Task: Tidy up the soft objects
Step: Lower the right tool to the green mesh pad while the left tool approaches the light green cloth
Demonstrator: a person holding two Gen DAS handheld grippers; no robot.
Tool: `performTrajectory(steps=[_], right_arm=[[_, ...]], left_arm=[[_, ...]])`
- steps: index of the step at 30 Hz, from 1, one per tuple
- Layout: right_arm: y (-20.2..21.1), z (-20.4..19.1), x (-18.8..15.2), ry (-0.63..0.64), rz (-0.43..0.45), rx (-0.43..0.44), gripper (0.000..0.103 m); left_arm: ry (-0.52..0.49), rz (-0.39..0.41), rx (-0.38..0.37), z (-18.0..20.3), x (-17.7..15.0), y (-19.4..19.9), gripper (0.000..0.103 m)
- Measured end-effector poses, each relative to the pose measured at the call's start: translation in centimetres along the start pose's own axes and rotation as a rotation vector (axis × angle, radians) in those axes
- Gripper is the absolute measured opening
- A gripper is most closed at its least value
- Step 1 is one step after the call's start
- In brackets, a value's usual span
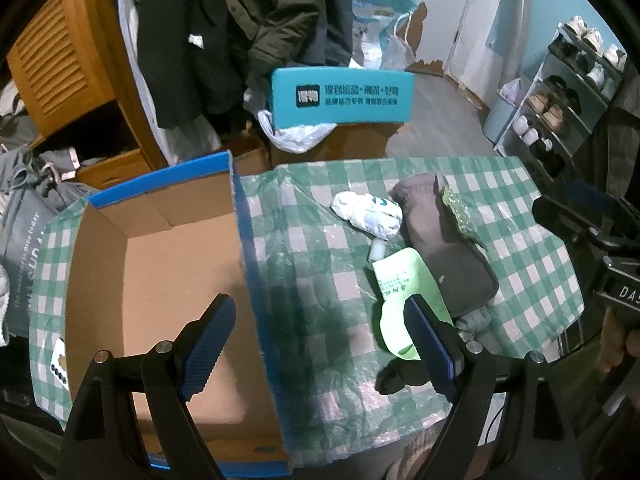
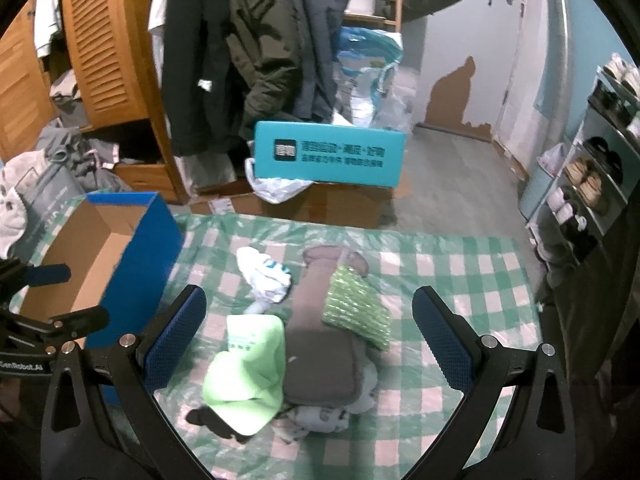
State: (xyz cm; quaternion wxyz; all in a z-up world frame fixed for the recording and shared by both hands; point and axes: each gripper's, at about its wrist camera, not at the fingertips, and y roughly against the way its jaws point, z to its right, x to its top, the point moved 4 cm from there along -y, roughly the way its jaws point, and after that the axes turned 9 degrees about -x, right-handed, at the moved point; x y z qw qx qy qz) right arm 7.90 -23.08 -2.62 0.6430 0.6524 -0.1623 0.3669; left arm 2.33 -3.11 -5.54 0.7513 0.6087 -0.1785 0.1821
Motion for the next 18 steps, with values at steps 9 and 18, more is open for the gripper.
performTrajectory(steps=[9,18], right_arm=[[-1.5,3.3,-1.2,-0.044,-0.038,-0.044,0.101],[-4.1,4.6,-2.0,-0.05,-0.088,-0.057,0.101]], left_arm=[[-0.023,-0.075,-0.004,1.7,0.7,-2.3,0.087],[-0.018,-0.145,-0.017,2.7,0.8,-5.1,0.087]])
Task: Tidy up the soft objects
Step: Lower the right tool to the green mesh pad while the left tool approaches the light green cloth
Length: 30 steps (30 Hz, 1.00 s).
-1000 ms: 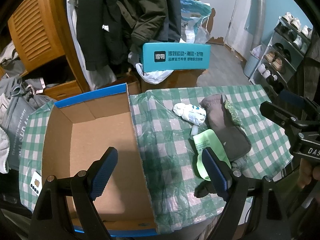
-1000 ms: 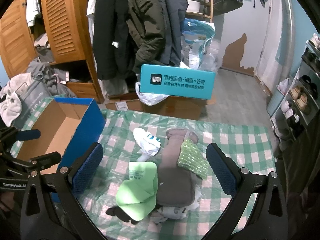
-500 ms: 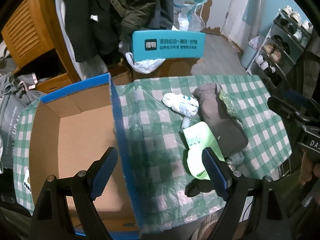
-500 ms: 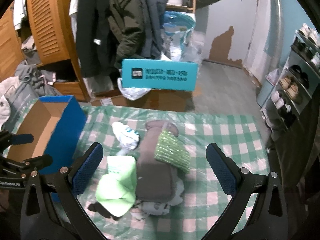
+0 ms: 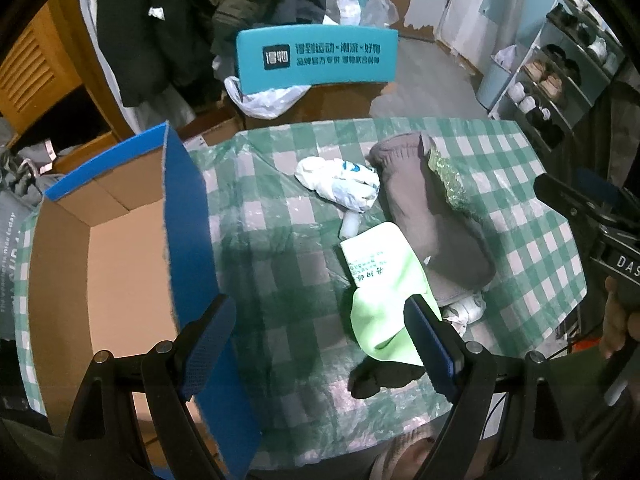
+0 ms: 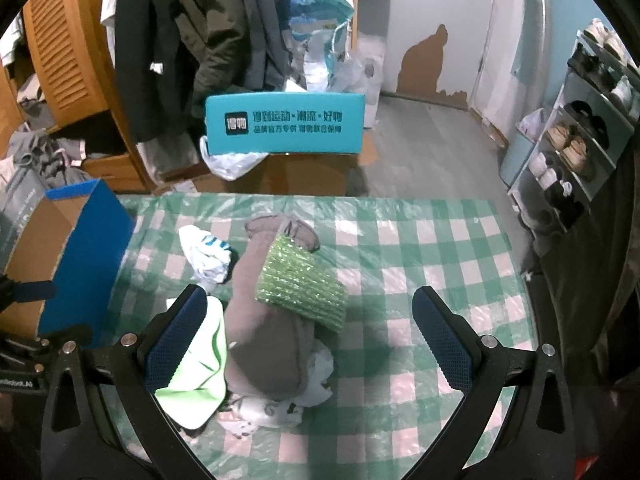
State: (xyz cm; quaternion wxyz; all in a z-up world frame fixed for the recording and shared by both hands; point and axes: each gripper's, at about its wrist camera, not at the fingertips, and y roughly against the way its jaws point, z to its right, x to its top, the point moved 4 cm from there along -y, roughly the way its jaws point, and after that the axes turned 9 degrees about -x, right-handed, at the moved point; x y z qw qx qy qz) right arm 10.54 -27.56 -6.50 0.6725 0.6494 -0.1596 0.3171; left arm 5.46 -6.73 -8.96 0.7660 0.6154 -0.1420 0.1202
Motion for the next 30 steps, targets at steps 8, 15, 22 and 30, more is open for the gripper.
performTrajectory(steps=[8,15,22,30], right_arm=[[-3.4,-0.6,-0.5,0.044,-0.048,0.0,0.101],[-6.3,-1.2,-1.1,0.07,-0.108,0.006,0.101],[-8.8,-1.9,-1.6,0.099,-0.155,-0.004,0.101],[-11.5,-2.5,-2.2,0.138,-0.198,-0.034,0.093]], left_arm=[[0.007,-0.058,0.005,0.3,0.3,-2.8,0.087],[0.037,-0.082,-0.005,0.3,1.0,-4.7,0.087],[0.058,-0.113,-0.01,0.0,1.6,-6.9,0.087],[0.099,-0.149,-0.029,-0.6,1.7,-9.1,0.087]])
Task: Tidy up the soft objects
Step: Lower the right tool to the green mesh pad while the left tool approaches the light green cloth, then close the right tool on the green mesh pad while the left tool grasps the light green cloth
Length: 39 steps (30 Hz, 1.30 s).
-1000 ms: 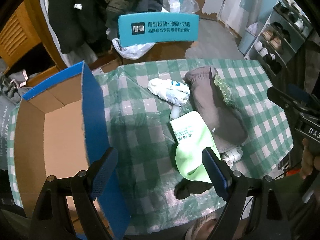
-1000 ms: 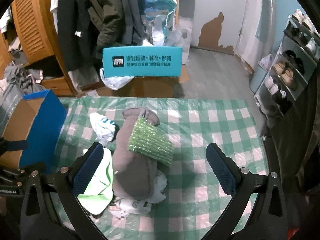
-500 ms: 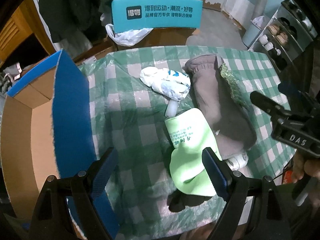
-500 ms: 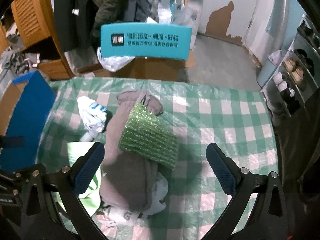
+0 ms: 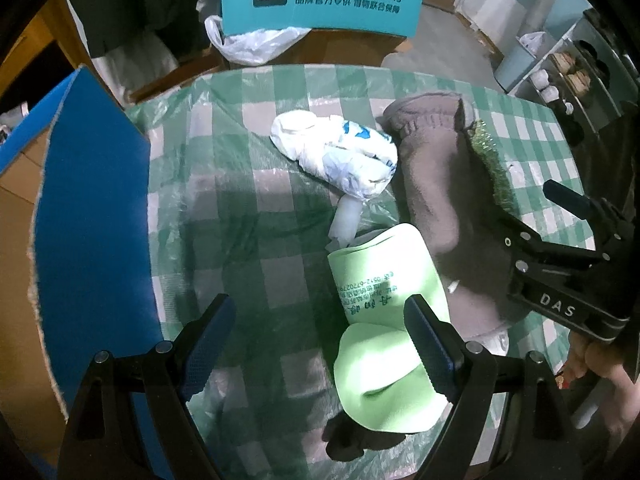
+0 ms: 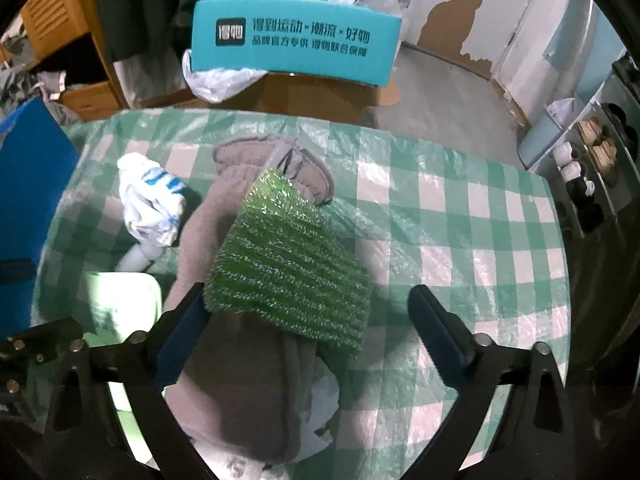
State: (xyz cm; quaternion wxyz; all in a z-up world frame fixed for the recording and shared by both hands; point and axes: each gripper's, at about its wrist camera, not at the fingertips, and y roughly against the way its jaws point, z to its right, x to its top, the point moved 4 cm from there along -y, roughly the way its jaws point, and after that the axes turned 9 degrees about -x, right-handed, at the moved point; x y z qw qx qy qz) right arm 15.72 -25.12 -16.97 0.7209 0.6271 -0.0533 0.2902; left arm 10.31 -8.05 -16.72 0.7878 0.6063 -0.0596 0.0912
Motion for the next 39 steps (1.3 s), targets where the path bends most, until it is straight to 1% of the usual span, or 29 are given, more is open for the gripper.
performTrajectory(steps=[2,6,7,9,10,11,12,16,18,29,34,35,36,37,39], right_arm=[[-0.5,0.0,0.0,0.001,-0.013,-0.004,0.09],[-0.6,0.1,0.2,-0.014,-0.016,0.02,0.074],[-0.6,0.2,0.2,-0.019,-0.016,0.023,0.071],[-0.4,0.4,0.3,-0.027,-0.013,0.032,0.052],[-0.4,0.5,0.3,-0.031,-0.016,0.036,0.046],[-0.4,0.6,0.4,-0.034,-0.019,0.038,0.035],[-0.4,0.8,0.3,-0.038,-0.025,0.039,0.026],[-0.1,1.8,-0.1,-0.074,-0.032,0.062,0.023],[0.1,2.0,-0.2,-0.086,-0.032,0.07,0.016],[1.7,2.8,-1.5,-0.145,-0.035,0.142,0.013],[2.3,2.8,-2.0,-0.16,-0.035,0.164,0.013],[2.4,2.8,-2.0,-0.162,-0.035,0.165,0.013],[2.5,2.8,-2.1,-0.164,-0.035,0.169,0.013],[2.6,2.8,-2.2,-0.166,-0.035,0.171,0.013],[2.7,2.8,-2.3,-0.17,-0.037,0.174,0.013]], left_arm=[[0.002,-0.01,0.0,-0.1,0.0,-0.5,0.087],[0.013,-0.025,-0.014,-0.1,0.0,-1.1,0.087],[0.017,-0.029,-0.018,0.0,0.0,-1.2,0.087],[0.023,-0.036,-0.027,0.0,-0.1,-1.3,0.087],[0.028,-0.039,-0.033,0.1,0.0,-1.4,0.087],[0.032,-0.043,-0.038,0.2,0.0,-1.5,0.087],[0.035,-0.046,-0.043,0.4,-0.1,-1.6,0.087],[0.028,-0.057,-0.05,1.2,-0.2,-2.0,0.087],[0.018,-0.064,-0.051,1.7,-0.5,-2.1,0.087],[-0.052,-0.111,-0.036,4.2,-1.6,-3.9,0.087],[-0.082,-0.123,-0.051,4.9,-1.6,-4.7,0.086],[-0.083,-0.121,-0.059,4.9,-1.6,-4.8,0.08],[-0.08,-0.119,-0.071,4.8,-1.6,-4.7,0.072],[-0.074,-0.12,-0.086,4.7,-1.5,-4.7,0.068],[-0.067,-0.124,-0.091,4.4,-1.4,-4.8,0.047]])
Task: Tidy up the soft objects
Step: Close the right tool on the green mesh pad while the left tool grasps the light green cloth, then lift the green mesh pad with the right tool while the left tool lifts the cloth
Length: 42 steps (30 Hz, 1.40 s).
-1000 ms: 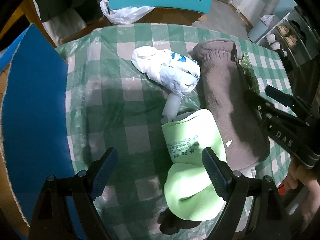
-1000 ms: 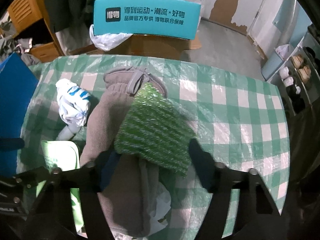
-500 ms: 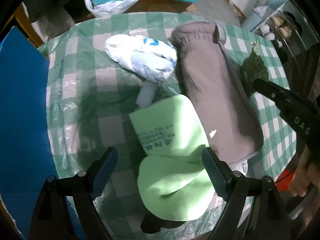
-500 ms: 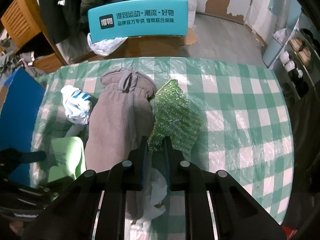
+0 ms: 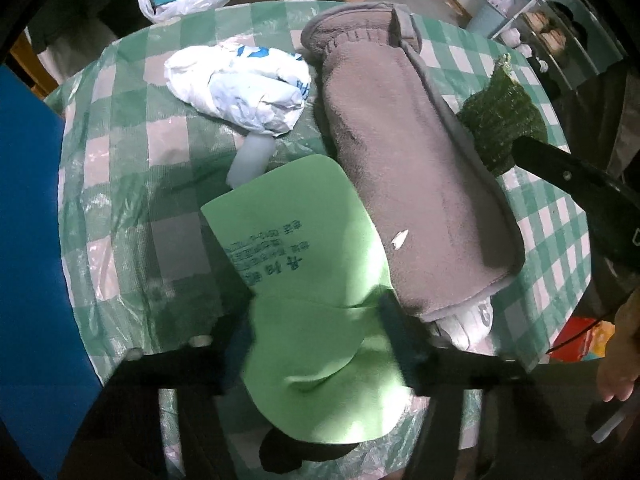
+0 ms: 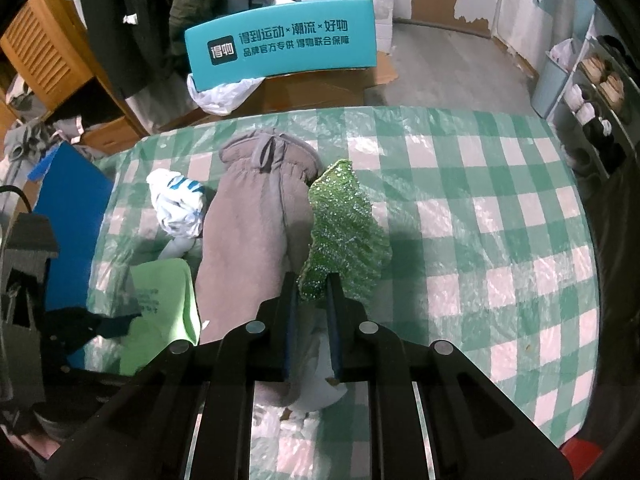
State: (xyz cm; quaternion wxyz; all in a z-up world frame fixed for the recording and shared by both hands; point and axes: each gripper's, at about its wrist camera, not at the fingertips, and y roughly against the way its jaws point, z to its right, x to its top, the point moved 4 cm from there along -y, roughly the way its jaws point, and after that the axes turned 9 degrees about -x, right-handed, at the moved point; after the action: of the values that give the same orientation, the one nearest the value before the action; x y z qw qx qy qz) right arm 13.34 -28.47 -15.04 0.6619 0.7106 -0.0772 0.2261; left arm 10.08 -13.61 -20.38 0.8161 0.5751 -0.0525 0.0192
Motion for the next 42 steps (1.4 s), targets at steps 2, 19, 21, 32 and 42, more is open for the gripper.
performTrajectory(steps=[2,19,21,32,42], right_arm=[[0.1,0.0,0.0,0.003,0.0,-0.002,0.013],[2.8,-0.6,0.1,0.005,0.056,0.028,0.013],[3.2,-0.4,0.2,-0.003,0.066,0.028,0.013],[3.4,0.9,0.4,-0.07,0.027,0.078,0.025],[1.6,-0.1,0.2,-0.037,0.019,0.007,0.061]], left_arm=[[-0.004,-0.001,0.005,-0.6,0.0,0.1,0.031],[-0.036,0.122,-0.023,-1.7,-1.3,5.5,0.006],[-0.031,0.144,-0.031,-1.6,-1.3,6.4,0.006],[-0.02,0.224,-0.048,-1.5,-1.3,9.9,0.006],[-0.008,0.251,-0.05,-1.9,-0.8,10.8,0.006]])
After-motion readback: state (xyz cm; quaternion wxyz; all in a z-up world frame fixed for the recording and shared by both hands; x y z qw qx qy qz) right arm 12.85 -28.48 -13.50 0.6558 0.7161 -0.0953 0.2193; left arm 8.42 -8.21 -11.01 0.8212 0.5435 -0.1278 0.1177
